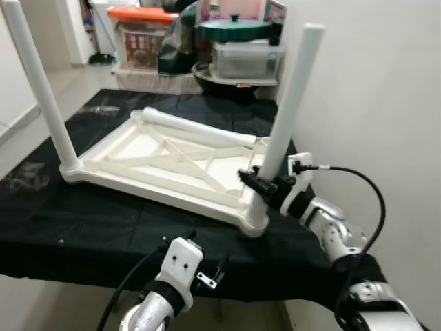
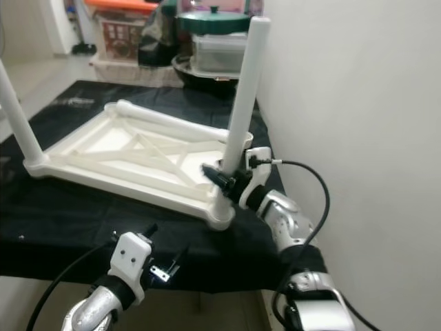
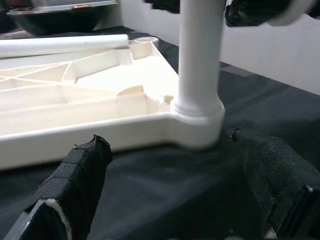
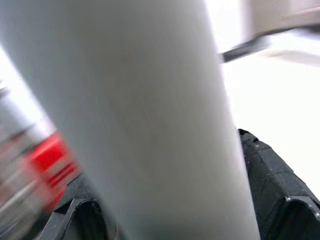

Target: Building children table

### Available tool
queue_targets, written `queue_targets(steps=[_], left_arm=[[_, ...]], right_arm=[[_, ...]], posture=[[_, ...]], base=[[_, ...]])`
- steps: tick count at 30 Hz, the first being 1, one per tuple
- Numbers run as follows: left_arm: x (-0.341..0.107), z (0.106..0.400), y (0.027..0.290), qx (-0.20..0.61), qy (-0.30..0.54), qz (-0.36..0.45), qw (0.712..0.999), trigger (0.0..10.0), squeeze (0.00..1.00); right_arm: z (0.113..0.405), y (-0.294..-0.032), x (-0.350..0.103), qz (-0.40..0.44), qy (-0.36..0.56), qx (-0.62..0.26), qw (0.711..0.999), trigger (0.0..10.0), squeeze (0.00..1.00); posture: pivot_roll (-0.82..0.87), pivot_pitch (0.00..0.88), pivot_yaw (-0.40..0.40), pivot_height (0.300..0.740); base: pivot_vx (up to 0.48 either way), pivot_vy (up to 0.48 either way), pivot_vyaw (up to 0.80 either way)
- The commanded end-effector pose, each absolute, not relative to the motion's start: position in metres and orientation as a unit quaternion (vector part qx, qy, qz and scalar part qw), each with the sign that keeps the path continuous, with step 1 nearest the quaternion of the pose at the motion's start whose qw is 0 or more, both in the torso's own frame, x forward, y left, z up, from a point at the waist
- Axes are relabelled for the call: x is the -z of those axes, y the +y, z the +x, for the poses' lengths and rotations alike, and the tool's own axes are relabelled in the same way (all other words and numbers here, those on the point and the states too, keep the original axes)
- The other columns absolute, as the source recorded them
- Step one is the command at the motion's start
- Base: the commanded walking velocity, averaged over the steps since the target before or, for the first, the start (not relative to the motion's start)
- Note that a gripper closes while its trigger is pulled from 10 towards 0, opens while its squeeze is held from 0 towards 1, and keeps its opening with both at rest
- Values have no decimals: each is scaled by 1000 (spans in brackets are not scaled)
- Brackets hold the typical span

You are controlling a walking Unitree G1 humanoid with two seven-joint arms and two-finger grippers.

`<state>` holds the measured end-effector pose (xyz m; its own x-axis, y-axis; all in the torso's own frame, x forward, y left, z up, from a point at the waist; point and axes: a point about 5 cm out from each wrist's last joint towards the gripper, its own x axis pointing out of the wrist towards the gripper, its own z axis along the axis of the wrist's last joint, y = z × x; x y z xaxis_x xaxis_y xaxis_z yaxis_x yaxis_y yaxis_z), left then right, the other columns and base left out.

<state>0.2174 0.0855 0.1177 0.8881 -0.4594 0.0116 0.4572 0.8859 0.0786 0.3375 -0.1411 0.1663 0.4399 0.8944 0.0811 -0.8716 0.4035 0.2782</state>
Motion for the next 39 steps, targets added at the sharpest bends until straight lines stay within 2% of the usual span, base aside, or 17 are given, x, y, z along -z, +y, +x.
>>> queue_targets(steps=[1, 5, 6, 8, 9, 11, 14, 15, 16, 17, 19, 23, 24, 25, 27, 34, 39], left_arm=[[-112, 215, 86, 238, -3, 36, 971, 10000, 0], [-112, 215, 86, 238, -3, 36, 971, 10000, 0], [-112, 215, 86, 238, -2, 36, 971, 10000, 0], [-112, 215, 86, 238, -2, 36, 971, 10000, 0], [-111, 215, 86, 238, -2, 36, 971, 10000, 0], [-111, 215, 86, 238, -2, 36, 971, 10000, 0], [-111, 215, 86, 237, -2, 36, 971, 10000, 0], [-111, 215, 86, 237, -2, 36, 971, 10000, 0], [-111, 215, 86, 237, -2, 36, 971, 10000, 0], [-111, 215, 86, 237, -2, 36, 971, 10000, 0], [-111, 215, 86, 237, -2, 37, 971, 10000, 0], [-112, 216, 87, 238, -2, 36, 971, 10000, 0], [-112, 216, 87, 238, -2, 36, 971, 10000, 0], [-112, 216, 87, 238, -2, 36, 971, 10000, 0], [-112, 216, 87, 238, -2, 37, 971, 10000, 0], [-113, 216, 87, 237, -2, 38, 971, 10000, 0], [-113, 217, 87, 237, -3, 38, 971, 10000, 0]], right_arm=[[328, -125, -168, 134, 46, -594, 792, 10000, 0], [325, -115, -168, 102, 48, -631, 767, 10000, 0], [327, -113, -167, 92, 45, -629, 771, 4039, 0], [329, -111, -167, 87, 44, -626, 774, 4039, 0], [332, -110, -166, 80, 45, -617, 782, 0, 0], [333, -110, -166, 77, 48, -615, 784, 0, 0], [365, -120, -163, 42, 50, -437, 897, 0, 0], [371, -124, -162, 37, 52, -396, 916, 0, 0], [371, -124, -162, 37, 52, -396, 916, 0, 0], [378, -136, -161, 45, 61, -333, 940, 0, 0], [379, -139, -161, 48, 62, -322, 944, 0, 0], [390, -188, -152, 51, 94, -72, 992, 0, 0], [388, -206, -147, 49, 102, 17, 993, 0, 0], [388, -206, -147, 49, 102, 17, 993, 0, 0], [381, -229, -139, 37, 111, 136, 984, 0, 0], [370, -243, -127, 38, 122, 297, 946, 0, 0], [369, -241, -128, 27, 125, 352, 927, 0, 0]], posture=[[116, 0, -88, 740], [116, 0, -87, 740], [120, 0, -89, 740], [120, 0, -89, 740], [122, 0, -89, 740], [122, 0, -89, 740], [121, 0, -89, 740], [121, 0, -89, 740], [121, 0, -89, 740], [120, 0, -88, 740], [120, 0, -88, 740], [116, 0, -86, 740], [117, 0, -85, 740], [117, 0, -85, 740], [117, 0, -85, 740], [120, 0, -83, 740], [122, 0, -84, 740]], base=[[0, 0, 0], [0, 0, 0], [0, 0, 0], [0, 0, 0], [0, 0, 0], [0, 0, 0], [0, 0, 0], [0, 0, 0], [0, 0, 0], [0, 0, 0], [0, 0, 0], [0, 0, 0], [0, 0, 0], [0, 0, 0], [0, 0, 0], [0, 0, 0], [0, 0, 0]])
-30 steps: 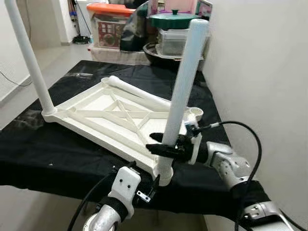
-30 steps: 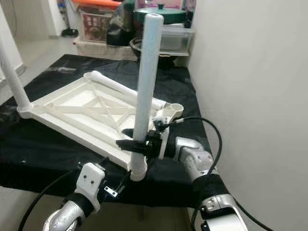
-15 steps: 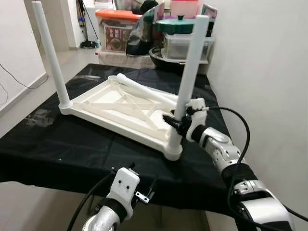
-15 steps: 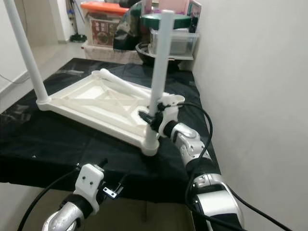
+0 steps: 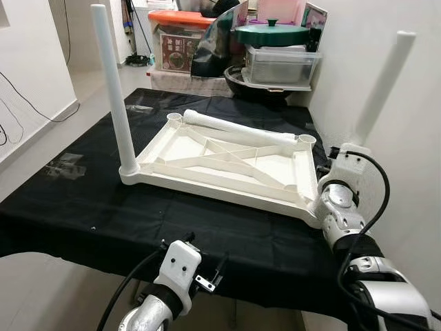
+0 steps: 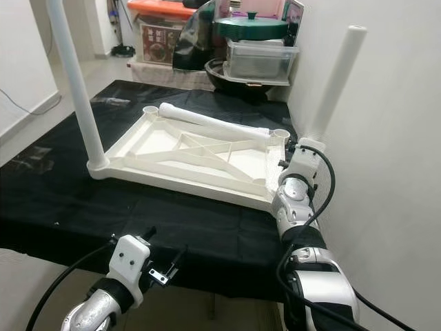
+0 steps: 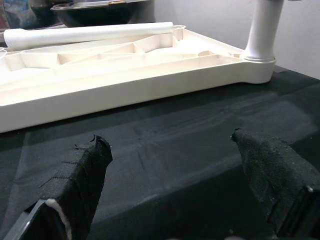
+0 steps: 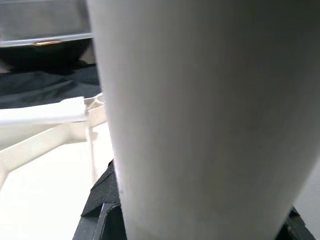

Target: Building children table

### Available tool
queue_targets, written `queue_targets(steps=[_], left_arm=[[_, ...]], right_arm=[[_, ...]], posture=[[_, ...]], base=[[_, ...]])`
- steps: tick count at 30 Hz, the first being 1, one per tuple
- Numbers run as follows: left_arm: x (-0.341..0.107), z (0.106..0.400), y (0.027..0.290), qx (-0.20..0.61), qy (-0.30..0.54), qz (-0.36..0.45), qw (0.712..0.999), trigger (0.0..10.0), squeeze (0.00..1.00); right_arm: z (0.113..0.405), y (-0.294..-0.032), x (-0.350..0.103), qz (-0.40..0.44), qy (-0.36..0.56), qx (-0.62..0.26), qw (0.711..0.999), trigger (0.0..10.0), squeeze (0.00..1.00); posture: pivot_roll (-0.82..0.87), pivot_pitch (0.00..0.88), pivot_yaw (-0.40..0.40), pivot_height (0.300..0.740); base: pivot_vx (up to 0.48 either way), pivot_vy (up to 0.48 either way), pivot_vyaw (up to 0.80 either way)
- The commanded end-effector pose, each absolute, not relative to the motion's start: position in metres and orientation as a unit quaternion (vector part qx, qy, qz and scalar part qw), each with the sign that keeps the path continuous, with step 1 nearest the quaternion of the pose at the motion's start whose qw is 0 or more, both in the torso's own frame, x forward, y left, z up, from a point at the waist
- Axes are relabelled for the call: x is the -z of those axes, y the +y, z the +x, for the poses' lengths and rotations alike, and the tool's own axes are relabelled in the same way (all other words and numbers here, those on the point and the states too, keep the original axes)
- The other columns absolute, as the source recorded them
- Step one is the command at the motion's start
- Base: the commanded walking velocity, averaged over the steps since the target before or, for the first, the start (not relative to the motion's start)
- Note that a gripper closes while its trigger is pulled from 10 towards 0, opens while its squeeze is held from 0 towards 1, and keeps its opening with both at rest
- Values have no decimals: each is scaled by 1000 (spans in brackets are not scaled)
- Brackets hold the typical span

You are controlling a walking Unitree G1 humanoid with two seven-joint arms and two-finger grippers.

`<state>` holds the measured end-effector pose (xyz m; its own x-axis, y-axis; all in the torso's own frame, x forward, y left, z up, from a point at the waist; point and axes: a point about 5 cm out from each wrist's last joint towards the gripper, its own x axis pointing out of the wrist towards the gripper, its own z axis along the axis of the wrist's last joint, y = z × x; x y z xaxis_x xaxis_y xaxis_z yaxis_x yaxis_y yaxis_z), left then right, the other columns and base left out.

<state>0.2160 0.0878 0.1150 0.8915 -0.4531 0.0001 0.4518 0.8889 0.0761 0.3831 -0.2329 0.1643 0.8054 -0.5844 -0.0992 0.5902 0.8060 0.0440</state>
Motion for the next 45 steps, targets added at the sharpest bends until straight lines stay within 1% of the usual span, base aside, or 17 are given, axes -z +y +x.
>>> queue_targets(steps=[1, 3, 4, 5, 6, 7, 8, 9, 17, 18, 26, 30, 34, 35, 40, 42, 45], left_arm=[[-113, 217, 87, 237, -3, 38, 971, 10000, 0], [-113, 217, 87, 237, -3, 38, 971, 10000, 0], [-113, 217, 87, 236, -3, 38, 971, 10000, 0], [-113, 217, 87, 236, -3, 38, 971, 10000, 0], [-113, 217, 87, 236, -3, 38, 971, 10000, 0], [-113, 217, 87, 235, -3, 38, 971, 10000, 0], [-113, 217, 87, 235, -3, 38, 971, 10000, 0], [-113, 217, 87, 235, -3, 38, 971, 10000, 0], [-113, 218, 88, 236, -3, 40, 971, 10000, 0], [-113, 218, 88, 235, -3, 40, 971, 10000, 0], [-111, 221, 90, 233, 3, 50, 971, 10000, 0], [-108, 223, 94, 215, 9, 58, 975, 10000, 0], [-107, 225, 96, 207, 11, 59, 976, 10000, 0], [-106, 226, 99, 197, 16, 54, 979, 10000, 0], [-105, 228, 102, 186, 23, 44, 981, 10000, 0], [-103, 229, 101, 185, 30, 38, 982, 10000, 0], [-102, 230, 100, 185, 31, 39, 981, 10000, 0]], right_arm=[[369, -241, -129, 23, 125, 360, 924, 0, 0], [369, -242, -130, 16, 126, 375, 918, 0, 0], [368, -244, -130, 10, 129, 385, 914, 3451, 0], [368, -244, -130, 10, 129, 385, 914, 3451, 0], [368, -245, -131, 9, 128, 393, 910, 10000, 0], [368, -244, -132, 10, 126, 395, 910, 10000, 0], [369, -244, -133, 12, 120, 394, 911, 10000, 231], [370, -241, -134, 18, 110, 380, 918, 10000, 1000], [368, -228, -136, 8, 74, 363, 929, 10000, 1000], [366, -225, -137, 2, 61, 355, 933, 10000, 0], [346, -205, -137, -18, 17, 281, 959, 10000, 0], [316, -182, -120, -43, 29, 190, 980, 10000, 0], [309, -178, -116, -50, 28, 161, 985, 10000, 0], [300, -170, -110, -49, 25, 108, 993, 10000, 0], [291, -157, -104, -38, 27, 47, 998, 10000, 0], [273, -138, -97, -29, 51, -14, 998, 10000, 0], [269, -134, -96, -34, 53, -26, 998, 10000, 0]], posture=[[122, 0, -84, 740], [121, 0, -86, 740], [121, 0, -86, 740], [121, 0, -86, 740], [121, 0, -88, 740], [120, 0, -87, 740], [118, 0, -86, 740], [118, 0, -86, 740], [117, 0, -84, 740], [114, 0, -83, 740], [96, 0, -74, 740], [90, 0, -70, 740], [90, 0, -71, 740], [82, 0, -70, 740], [83, 0, -67, 740], [84, 0, -65, 740], [84, 0, -66, 740]], base=[[0, 0, 0], [0, 0, 0], [0, 0, 0], [0, 0, 0], [0, 0, 0], [0, 0, 0], [0, 0, 0], [0, 0, 0], [0, 0, 0], [0, 0, 0], [0, 0, 0], [0, 0, 0], [0, 0, 0], [0, 0, 0], [0, 0, 0], [0, 478, 0], [0, 480, 0]])
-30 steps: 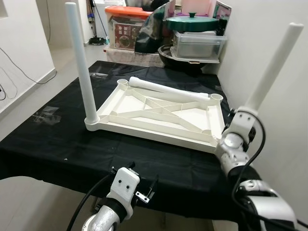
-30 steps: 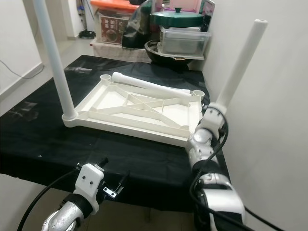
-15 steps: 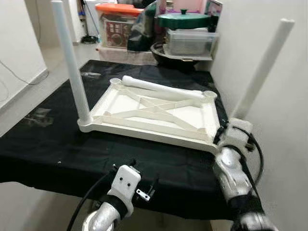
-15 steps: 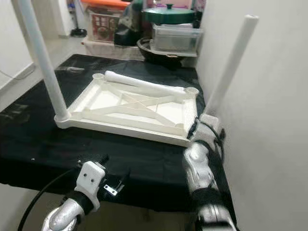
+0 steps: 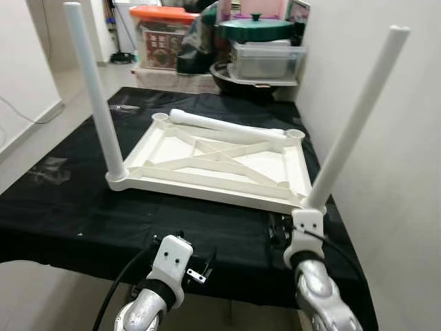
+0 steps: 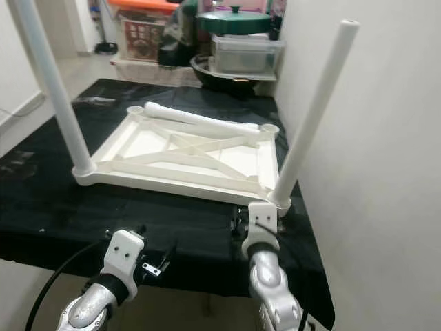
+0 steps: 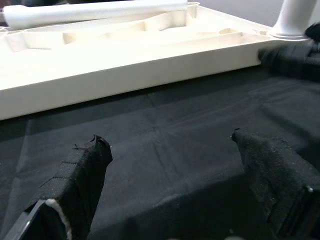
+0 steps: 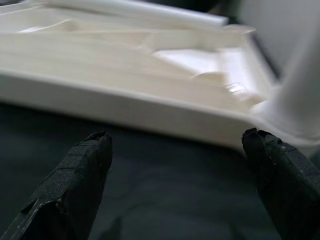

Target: Building children table

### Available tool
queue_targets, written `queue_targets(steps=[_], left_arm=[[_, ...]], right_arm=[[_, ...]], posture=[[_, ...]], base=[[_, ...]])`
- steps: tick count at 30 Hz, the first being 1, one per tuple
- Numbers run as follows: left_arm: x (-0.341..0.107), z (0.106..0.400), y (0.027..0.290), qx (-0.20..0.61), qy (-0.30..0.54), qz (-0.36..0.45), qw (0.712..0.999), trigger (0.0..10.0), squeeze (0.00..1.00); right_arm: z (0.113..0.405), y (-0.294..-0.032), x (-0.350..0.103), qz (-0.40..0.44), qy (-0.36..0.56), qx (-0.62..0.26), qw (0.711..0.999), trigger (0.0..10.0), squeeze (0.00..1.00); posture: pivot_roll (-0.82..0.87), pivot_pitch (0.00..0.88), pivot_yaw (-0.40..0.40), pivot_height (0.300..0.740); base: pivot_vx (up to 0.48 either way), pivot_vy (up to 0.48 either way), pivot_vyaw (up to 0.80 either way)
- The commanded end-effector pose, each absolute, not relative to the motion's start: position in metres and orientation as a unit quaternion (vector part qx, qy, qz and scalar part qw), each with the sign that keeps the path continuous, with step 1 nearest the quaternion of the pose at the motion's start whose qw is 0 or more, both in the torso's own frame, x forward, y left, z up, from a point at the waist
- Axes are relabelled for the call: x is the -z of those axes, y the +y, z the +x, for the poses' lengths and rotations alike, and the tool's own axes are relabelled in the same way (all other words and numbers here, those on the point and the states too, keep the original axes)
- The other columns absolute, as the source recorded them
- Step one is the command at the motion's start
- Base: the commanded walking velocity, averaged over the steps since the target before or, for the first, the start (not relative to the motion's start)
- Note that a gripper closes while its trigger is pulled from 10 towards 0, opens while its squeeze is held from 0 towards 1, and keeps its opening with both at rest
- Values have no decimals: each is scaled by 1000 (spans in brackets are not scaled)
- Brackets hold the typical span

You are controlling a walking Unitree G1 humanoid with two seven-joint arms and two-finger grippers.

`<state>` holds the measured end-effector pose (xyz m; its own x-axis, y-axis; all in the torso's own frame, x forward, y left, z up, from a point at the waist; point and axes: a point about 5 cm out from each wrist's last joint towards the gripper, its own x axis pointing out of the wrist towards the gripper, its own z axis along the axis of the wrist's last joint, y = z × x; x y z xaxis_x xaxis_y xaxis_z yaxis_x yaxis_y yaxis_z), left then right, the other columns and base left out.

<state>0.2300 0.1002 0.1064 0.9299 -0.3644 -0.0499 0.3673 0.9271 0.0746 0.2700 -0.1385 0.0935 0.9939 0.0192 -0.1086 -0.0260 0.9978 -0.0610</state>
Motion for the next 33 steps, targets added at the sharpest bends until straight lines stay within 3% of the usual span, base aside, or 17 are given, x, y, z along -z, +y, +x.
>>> queue_targets(steps=[1, 27, 33], left_arm=[[-102, 230, 100, 185, 31, 39, 981, 10000, 0], [-97, 232, 99, 170, 36, 45, 984, 10000, 0], [-97, 233, 101, 163, 37, 40, 985, 10000, 0]], right_arm=[[269, -134, -96, -34, 53, -26, 998, 10000, 0], [268, -134, -95, -28, 74, -58, 995, 10000, 0], [269, -131, -98, -25, 67, -77, 994, 10000, 0]], posture=[[84, 0, -66, 740], [78, 0, -77, 740], [78, 0, -76, 740]], base=[[0, 480, 0], [0, 478, 0], [358, 274, 0]])
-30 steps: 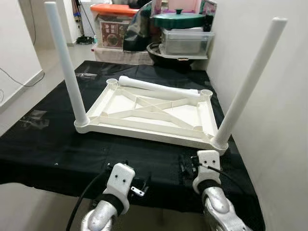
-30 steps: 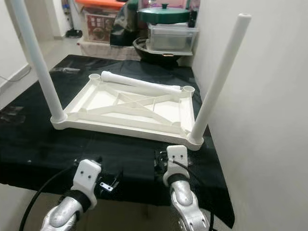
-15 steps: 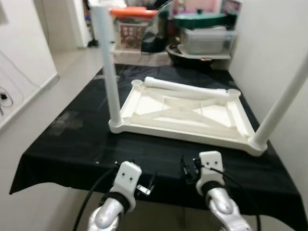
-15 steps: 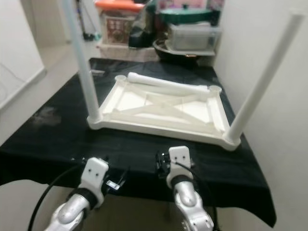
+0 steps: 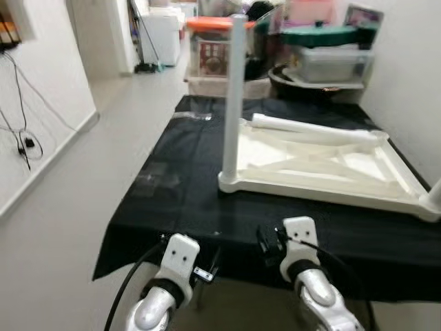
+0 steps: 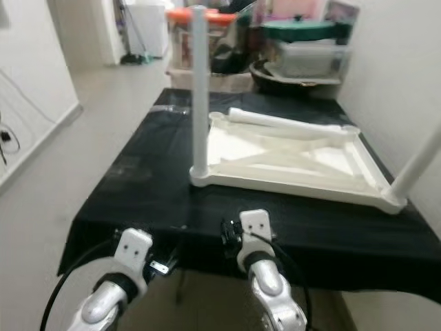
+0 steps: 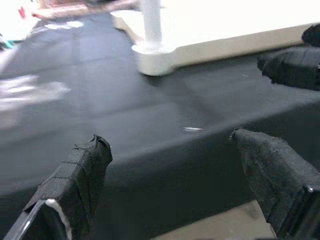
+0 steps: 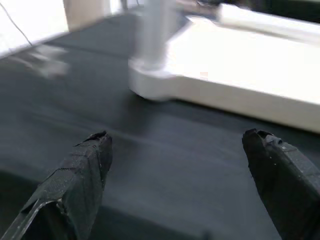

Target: Building children table

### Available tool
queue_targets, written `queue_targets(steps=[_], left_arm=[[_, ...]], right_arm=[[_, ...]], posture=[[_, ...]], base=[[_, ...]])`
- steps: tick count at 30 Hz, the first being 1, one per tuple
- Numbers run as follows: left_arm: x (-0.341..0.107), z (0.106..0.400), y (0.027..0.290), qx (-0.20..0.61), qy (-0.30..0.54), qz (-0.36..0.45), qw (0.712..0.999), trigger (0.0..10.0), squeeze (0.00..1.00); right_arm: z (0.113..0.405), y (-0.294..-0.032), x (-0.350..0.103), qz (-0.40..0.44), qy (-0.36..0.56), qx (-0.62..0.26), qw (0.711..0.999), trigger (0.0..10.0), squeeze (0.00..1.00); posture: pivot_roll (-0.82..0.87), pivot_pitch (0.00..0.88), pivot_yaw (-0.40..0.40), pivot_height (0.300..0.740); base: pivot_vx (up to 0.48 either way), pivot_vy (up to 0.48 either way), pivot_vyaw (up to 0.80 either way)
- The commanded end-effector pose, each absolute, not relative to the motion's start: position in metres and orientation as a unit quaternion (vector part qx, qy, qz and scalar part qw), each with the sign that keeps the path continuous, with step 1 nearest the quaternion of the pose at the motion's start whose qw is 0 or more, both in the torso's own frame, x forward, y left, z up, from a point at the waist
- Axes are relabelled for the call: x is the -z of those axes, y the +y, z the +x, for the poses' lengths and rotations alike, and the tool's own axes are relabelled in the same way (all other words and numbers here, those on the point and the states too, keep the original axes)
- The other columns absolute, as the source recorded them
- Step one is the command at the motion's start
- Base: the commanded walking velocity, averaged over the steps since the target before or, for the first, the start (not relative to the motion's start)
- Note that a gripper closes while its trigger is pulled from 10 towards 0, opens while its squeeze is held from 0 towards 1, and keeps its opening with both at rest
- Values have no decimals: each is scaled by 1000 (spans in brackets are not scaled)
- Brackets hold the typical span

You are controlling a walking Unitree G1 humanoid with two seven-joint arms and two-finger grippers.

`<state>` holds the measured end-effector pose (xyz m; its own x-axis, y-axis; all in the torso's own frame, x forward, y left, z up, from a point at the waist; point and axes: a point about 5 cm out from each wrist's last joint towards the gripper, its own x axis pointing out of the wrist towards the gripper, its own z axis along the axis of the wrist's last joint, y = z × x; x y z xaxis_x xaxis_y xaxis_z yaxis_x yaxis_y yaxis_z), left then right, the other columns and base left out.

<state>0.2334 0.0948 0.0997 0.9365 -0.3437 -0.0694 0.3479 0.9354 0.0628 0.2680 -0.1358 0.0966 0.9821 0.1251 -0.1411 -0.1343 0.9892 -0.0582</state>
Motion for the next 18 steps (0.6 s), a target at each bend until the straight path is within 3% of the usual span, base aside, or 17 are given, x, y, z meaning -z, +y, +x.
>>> queue_targets(steps=[1, 16, 18], left_arm=[[-97, 233, 101, 163, 37, 40, 985, 10000, 0], [-97, 232, 100, 172, 39, 34, 984, 10000, 0], [-96, 232, 97, 181, 48, 34, 982, 10000, 0]], right_arm=[[269, -131, -98, -25, 67, -77, 994, 10000, 0], [269, -126, -104, -19, 57, -113, 992, 10000, 0], [266, -114, -112, 20, 45, -189, 981, 10000, 0]], posture=[[78, 0, -76, 740], [79, 0, -78, 740], [79, 0, -78, 740]], base=[[435, 0, 0], [455, 0, 0], [0, 0, 0]])
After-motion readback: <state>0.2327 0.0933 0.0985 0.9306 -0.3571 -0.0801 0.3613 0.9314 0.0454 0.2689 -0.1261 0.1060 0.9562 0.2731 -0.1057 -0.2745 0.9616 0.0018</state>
